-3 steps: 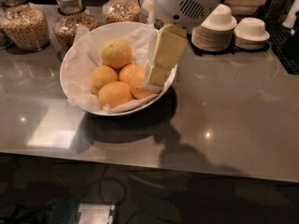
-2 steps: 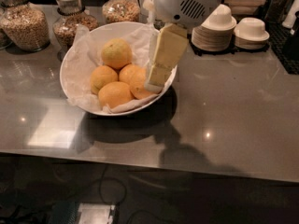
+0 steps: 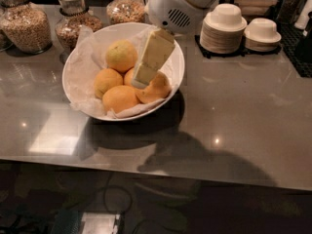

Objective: Pick orange from white bowl

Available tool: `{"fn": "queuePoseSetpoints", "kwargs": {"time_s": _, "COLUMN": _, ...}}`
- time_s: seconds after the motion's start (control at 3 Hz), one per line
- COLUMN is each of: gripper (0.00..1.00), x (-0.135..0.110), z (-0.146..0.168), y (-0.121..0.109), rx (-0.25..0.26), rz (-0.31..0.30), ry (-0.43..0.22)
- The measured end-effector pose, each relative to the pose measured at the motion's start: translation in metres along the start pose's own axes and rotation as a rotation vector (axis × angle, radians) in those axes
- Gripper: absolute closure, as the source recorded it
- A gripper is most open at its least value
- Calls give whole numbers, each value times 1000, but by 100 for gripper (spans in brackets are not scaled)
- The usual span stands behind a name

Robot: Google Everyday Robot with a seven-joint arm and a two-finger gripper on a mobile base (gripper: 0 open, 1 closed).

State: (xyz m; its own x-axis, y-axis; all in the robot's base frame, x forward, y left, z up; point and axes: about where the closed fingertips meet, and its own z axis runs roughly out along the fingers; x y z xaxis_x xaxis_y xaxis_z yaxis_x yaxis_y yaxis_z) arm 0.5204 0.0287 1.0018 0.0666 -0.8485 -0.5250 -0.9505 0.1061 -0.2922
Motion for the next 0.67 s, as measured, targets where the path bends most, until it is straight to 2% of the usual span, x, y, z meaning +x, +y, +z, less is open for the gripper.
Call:
{"fn": "queuePoseSetpoints", "kwargs": {"time_s": 0.33, "gripper": 0, "x": 3, "z": 24, "y": -13, "rx": 24, "rz": 140, "ry": -38}}
{"fn": "queuePoseSetpoints", "kwargs": {"time_s": 0.67, "gripper": 0, "x": 7, "z": 41, "y": -8, "rx": 35, "rz": 286, "ry": -17}}
